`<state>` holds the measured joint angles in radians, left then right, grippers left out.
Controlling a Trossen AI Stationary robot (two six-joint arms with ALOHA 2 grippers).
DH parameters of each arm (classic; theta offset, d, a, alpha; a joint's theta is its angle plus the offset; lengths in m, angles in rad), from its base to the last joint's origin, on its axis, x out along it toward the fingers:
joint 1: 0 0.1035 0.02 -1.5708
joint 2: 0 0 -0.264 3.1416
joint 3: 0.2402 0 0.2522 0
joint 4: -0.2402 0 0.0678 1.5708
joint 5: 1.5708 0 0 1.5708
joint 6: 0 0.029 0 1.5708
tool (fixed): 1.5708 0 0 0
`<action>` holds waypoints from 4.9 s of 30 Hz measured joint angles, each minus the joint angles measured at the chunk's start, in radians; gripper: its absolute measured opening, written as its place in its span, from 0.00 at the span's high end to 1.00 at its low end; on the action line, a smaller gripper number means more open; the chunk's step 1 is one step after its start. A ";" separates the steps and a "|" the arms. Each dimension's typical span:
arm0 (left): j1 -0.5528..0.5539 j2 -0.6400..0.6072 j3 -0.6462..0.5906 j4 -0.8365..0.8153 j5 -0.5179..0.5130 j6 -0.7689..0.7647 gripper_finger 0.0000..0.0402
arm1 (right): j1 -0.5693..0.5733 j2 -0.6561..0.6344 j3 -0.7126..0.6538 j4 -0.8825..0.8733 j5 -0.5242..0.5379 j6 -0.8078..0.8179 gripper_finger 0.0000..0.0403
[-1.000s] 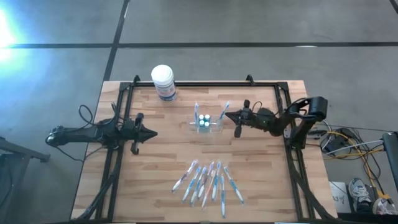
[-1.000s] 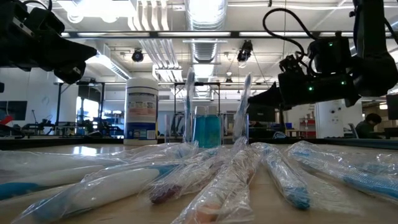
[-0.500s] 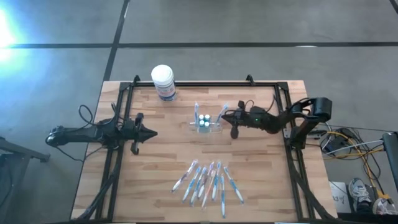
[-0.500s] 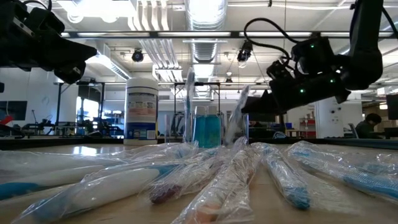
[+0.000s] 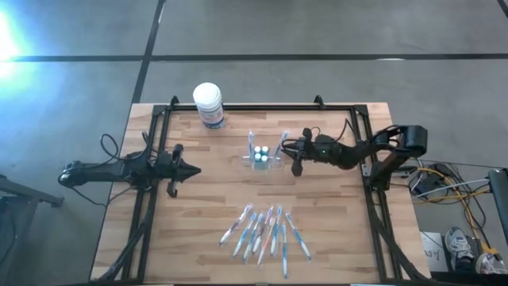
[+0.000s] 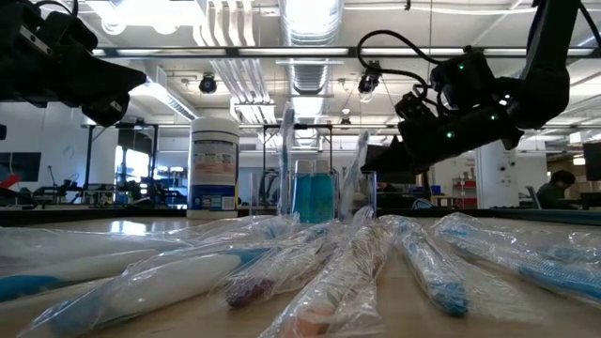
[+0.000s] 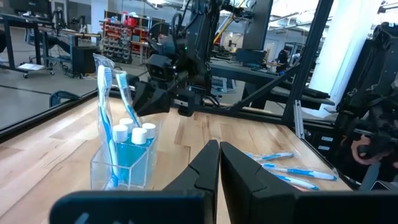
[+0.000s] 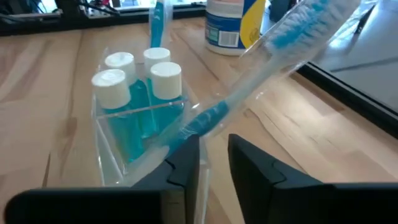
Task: Pick & Place toothbrushing station
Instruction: Put the blue toothbrush into the transparent bin organizer
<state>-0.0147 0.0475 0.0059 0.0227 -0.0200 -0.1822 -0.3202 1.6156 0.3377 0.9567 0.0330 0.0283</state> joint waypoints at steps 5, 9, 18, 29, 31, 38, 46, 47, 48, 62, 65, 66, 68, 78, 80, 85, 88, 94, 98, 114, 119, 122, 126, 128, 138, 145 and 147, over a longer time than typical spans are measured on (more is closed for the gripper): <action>0.000 0.000 0.000 0.000 0.000 0.000 0.95 | 0.000 -0.115 0.009 -0.194 0.002 0.016 0.72; 0.000 0.000 0.000 0.000 0.000 0.000 0.95 | 0.002 -0.245 0.027 -0.356 0.001 0.024 0.67; 0.000 0.000 0.000 0.000 0.004 -0.012 0.95 | 0.029 -0.502 0.065 -0.573 -0.011 0.025 0.62; 0.000 0.001 0.000 0.000 0.051 -0.036 0.95 | 0.213 -0.685 0.047 -0.601 -0.024 0.068 0.72; 0.000 0.001 0.000 0.000 0.054 -0.039 0.95 | 0.248 -0.714 0.043 -0.540 -0.075 0.070 0.75; 0.000 0.001 0.002 -0.001 0.056 -0.145 0.96 | 0.255 -0.841 0.033 -0.457 -0.342 0.128 0.88; 0.000 0.003 0.016 -0.024 0.088 -0.047 0.97 | 0.060 -1.060 0.009 -0.714 -0.354 0.099 0.98; 0.000 0.003 0.017 -0.026 0.091 -0.043 0.97 | 0.040 -1.080 -0.002 -0.736 -0.355 0.099 0.98; 0.000 0.003 0.018 -0.029 0.090 -0.044 0.97 | 0.026 -1.099 -0.017 -0.743 -0.356 0.101 0.98; 0.001 0.003 0.075 -0.116 -0.051 0.009 0.99 | 0.021 -1.354 -0.227 -0.691 -0.342 0.143 0.98; 0.001 0.002 0.083 -0.124 -0.051 -0.021 0.99 | 0.021 -1.399 -0.256 -0.691 -0.321 0.145 0.98; 0.001 0.003 0.086 -0.136 -0.051 -0.029 0.99 | 0.021 -1.414 -0.265 -0.692 -0.321 0.144 0.98; 0.001 0.003 0.092 -0.170 -0.052 -0.041 0.99 | 0.021 -1.446 -0.282 -0.691 -0.321 0.134 0.98; 0.001 0.003 0.113 -0.243 -0.094 -0.057 0.99 | 0.021 -1.510 -0.329 -0.714 -0.241 0.138 0.98; 0.001 0.006 0.113 -0.242 -0.095 -0.053 1.00 | 0.021 -1.511 -0.329 -0.733 -0.216 0.108 0.98; 0.001 0.007 0.113 -0.242 -0.095 -0.055 0.99 | 0.021 -1.514 -0.329 -0.770 -0.212 0.075 0.98; 0.001 0.007 0.113 -0.242 -0.099 -0.071 0.98 | 0.021 -1.526 -0.329 -0.775 -0.187 0.059 0.98; 0.001 0.008 0.118 -0.262 -0.150 -0.083 0.98 | 0.021 -1.577 -0.329 -0.818 -0.179 0.037 0.98; 0.000 0.008 0.151 -0.298 -0.161 -0.056 0.99 | 0.023 -1.616 -0.329 -0.869 -0.206 0.037 0.98; -0.050 0.207 0.186 -0.164 -0.181 0.060 1.00 | 0.161 -1.615 -0.329 -0.869 -0.243 -0.022 0.98; -0.083 0.302 0.202 -0.029 -0.181 0.041 1.00 | 0.172 -1.615 -0.329 -0.871 -0.242 -0.035 0.98; -0.111 0.377 0.254 -0.028 -0.189 -0.029 1.00 | 0.172 -1.615 -0.329 -0.872 -0.242 -0.022 0.98; -0.179 0.527 0.338 -0.041 -0.229 -0.100 1.00 | 0.172 -1.614 -0.329 -0.894 -0.243 0.003 0.98; -0.223 0.619 0.395 -0.055 -0.255 -0.116 1.00 | 0.172 -1.613 -0.329 -0.906 -0.243 0.003 0.98; -0.421 1.168 0.798 -0.172 -0.408 -0.340 0.97 | 0.172 -1.614 -0.326 -0.916 -0.242 -0.016 0.98; -0.457 1.547 1.205 -0.520 -0.418 -0.507 0.79 | 0.172 -1.614 -0.282 -0.940 -0.242 -0.017 0.98; -0.458 1.644 1.315 -0.653 -0.408 -0.578 0.72 | 0.172 -1.606 -0.267 -0.940 -0.240 -0.033 0.98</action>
<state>-0.4725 1.6919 1.3210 -0.6298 -0.4279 -0.7597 -0.1486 0.0099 0.0708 0.0166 -0.2074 -0.0048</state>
